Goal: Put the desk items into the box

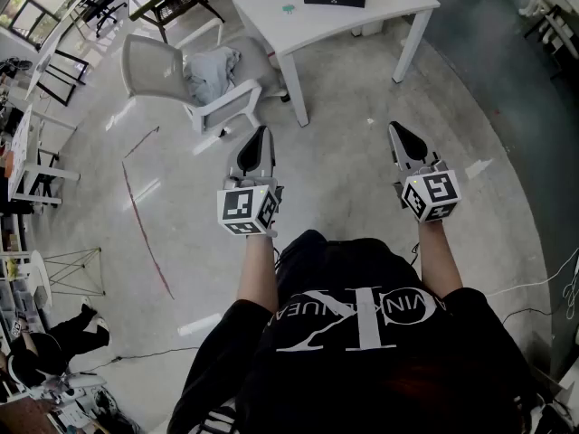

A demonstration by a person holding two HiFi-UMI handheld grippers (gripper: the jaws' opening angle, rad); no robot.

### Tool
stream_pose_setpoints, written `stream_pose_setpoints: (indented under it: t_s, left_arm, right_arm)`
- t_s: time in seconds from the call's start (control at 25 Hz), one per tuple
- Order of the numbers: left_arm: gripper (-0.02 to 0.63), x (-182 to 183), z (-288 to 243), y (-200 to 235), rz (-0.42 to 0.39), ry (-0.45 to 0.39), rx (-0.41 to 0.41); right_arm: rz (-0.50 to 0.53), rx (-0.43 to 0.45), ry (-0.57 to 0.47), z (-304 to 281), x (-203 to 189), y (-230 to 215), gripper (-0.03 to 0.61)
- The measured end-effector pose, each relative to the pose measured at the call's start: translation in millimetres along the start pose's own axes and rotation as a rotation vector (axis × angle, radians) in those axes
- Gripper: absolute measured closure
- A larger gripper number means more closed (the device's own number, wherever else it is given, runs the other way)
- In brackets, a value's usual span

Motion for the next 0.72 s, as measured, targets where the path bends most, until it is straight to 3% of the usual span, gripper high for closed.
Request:
stream_pose_setpoints:
  t_s: [0.72]
  left_arm:
    - [0.603,-14,-2,-15,0.023,0.046,-0.009]
  right_arm:
    - [-0.036,-0.022,0.037,14,-17,-9,0.561]
Point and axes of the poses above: the fingertips, and each gripper's own axes: z backward along the fingers, y to its left, x out of its top, the point moved 2 cm from there along z, backward along the fingers, and after that the axes turned 13 degrees about -x, right-handed, at the moved point
